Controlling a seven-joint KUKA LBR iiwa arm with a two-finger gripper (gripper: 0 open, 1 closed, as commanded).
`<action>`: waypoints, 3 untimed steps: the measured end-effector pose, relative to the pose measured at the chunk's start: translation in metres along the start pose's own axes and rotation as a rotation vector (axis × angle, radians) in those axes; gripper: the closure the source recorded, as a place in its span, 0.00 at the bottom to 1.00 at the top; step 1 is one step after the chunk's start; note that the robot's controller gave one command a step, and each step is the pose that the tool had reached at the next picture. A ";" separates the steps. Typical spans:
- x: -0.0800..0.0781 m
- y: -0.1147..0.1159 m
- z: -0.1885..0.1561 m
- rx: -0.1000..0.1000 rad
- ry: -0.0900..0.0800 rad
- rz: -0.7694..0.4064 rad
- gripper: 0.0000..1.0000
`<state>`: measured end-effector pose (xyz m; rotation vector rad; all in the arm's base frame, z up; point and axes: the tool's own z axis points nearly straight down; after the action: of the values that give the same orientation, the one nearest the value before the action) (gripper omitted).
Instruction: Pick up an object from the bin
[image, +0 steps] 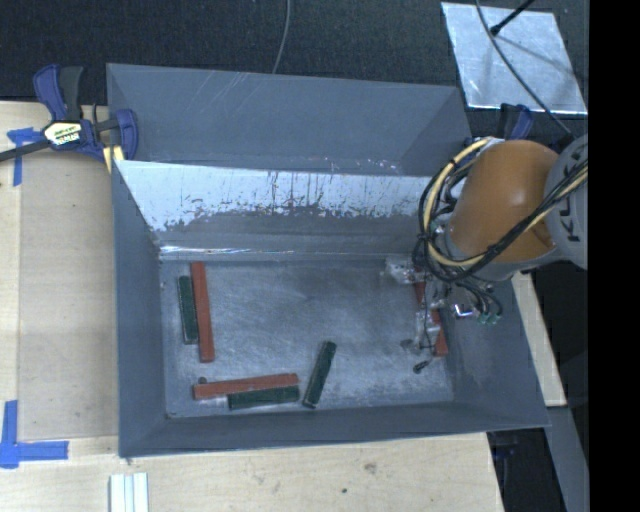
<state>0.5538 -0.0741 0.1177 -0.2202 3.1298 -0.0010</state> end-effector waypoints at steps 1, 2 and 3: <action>-0.013 0.046 -0.006 0.001 0.000 0.013 0.00; 0.004 0.102 0.010 -0.001 0.000 -0.088 0.00; 0.037 0.094 0.047 0.000 0.001 -0.160 1.00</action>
Offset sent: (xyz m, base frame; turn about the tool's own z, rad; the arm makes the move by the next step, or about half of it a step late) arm -0.0270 0.1127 -0.0169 -0.1059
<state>0.5042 0.0134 0.0703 -0.4702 3.1033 -0.0010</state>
